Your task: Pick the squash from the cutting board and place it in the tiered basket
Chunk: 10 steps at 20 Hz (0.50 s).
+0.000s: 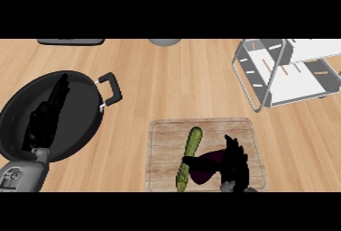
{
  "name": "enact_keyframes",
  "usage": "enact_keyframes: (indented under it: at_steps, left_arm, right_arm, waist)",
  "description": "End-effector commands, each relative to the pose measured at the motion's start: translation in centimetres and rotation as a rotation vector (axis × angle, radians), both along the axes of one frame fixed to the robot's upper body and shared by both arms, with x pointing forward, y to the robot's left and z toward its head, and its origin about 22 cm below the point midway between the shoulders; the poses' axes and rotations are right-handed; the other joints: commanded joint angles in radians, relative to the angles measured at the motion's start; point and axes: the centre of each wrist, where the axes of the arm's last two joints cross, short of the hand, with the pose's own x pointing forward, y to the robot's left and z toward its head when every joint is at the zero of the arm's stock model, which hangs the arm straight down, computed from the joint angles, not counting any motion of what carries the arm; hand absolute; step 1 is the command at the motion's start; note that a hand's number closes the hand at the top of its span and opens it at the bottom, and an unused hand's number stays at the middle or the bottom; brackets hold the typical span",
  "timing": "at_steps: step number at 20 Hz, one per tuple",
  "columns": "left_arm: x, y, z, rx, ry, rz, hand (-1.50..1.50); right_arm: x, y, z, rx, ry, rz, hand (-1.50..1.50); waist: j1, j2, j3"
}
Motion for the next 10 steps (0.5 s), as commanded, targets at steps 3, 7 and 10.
enact_keyframes:
  at_steps: [3, 7, 10]
  left_arm:
    - [0.3, -2.0, -1.9, 0.003, 0.007, -0.011, 0.0]
    - [0.1, -0.3, 0.6, 0.027, -0.007, -0.027, 0.0]
    - [0.1, -0.5, -1.2, 0.016, -0.005, -0.002, 0.0]
  right_arm:
    - [1.2, 3.6, 0.2, -0.001, 0.205, 0.038, 1.5]
    - [2.1, 3.9, -0.4, -0.078, 0.205, 0.02, 1.5]
    - [2.4, 4.3, 1.2, 0.023, 0.126, -0.024, 1.5]
  waist:
    - [0.002, 0.012, 0.01]
    - [0.011, 0.007, 0.011]
    - [0.001, 0.008, 0.01]
